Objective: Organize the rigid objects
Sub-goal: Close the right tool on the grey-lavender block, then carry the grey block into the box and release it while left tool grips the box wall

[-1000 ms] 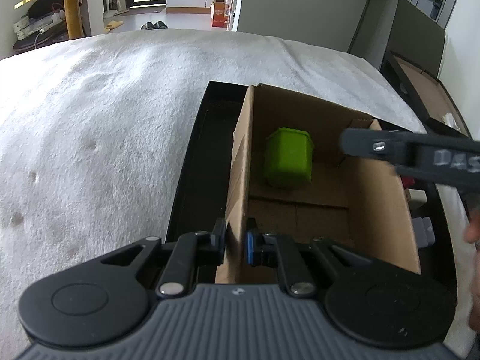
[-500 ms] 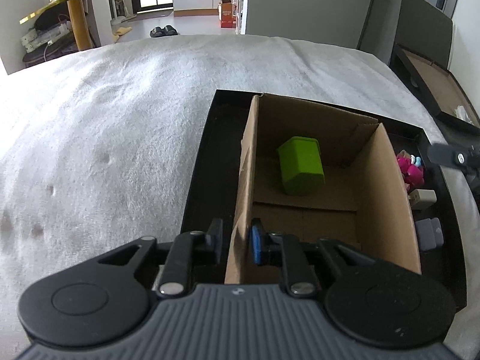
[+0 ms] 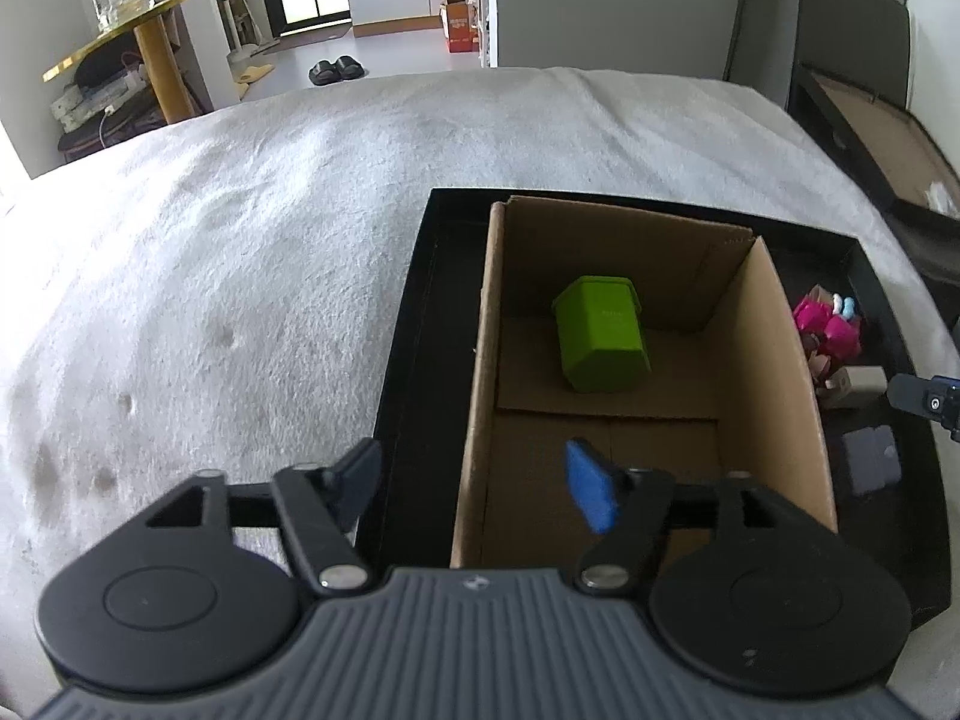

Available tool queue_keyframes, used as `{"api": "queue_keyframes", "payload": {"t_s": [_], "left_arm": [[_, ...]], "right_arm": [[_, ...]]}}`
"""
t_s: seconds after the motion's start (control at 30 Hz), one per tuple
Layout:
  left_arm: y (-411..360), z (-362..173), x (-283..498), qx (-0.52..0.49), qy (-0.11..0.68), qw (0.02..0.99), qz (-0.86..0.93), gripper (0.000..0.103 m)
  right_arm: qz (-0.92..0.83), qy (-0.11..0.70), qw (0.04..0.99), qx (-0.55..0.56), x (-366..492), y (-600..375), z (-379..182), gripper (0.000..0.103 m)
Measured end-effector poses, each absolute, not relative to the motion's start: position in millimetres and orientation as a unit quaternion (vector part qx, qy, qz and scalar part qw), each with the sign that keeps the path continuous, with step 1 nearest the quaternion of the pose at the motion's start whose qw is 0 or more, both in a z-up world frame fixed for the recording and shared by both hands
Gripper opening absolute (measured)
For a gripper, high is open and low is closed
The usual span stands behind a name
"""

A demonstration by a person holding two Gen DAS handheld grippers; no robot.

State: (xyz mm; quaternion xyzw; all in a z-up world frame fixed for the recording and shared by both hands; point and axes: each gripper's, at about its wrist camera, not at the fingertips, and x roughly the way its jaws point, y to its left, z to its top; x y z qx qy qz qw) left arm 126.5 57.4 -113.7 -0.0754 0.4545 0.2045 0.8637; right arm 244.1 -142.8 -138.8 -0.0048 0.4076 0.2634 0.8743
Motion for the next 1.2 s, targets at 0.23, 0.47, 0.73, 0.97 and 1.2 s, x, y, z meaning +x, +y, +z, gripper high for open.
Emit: {"api": "queue_keyframes", "payload": {"t_s": [0.23,0.47,0.73,0.97,1.2], "left_arm": [[47.3,-115.6,136.1,-0.055,0.466,0.859,0.203,0.08],[43.5,-121.1,145.1,-0.045,0.477,0.853,0.209,0.081],[38.8,-122.2,149.7,-0.04,0.483,0.849,0.211,0.081],[38.9,-120.3,149.6,-0.05,0.481,0.849,0.213,0.081],[41.9,-118.7,145.7,-0.056,0.476,0.85,0.217,0.081]], "right_arm": [[0.254,0.433,0.865,0.003,250.3,-154.7,-160.3,0.06],[0.251,0.455,0.854,0.006,249.8,-156.1,-183.4,0.071],[0.248,0.468,0.849,-0.001,248.4,-152.7,-199.8,0.071],[0.248,0.473,0.844,-0.047,244.1,-142.8,-200.7,0.053],[0.249,0.458,0.853,-0.029,243.9,-148.9,-188.2,0.052]]}}
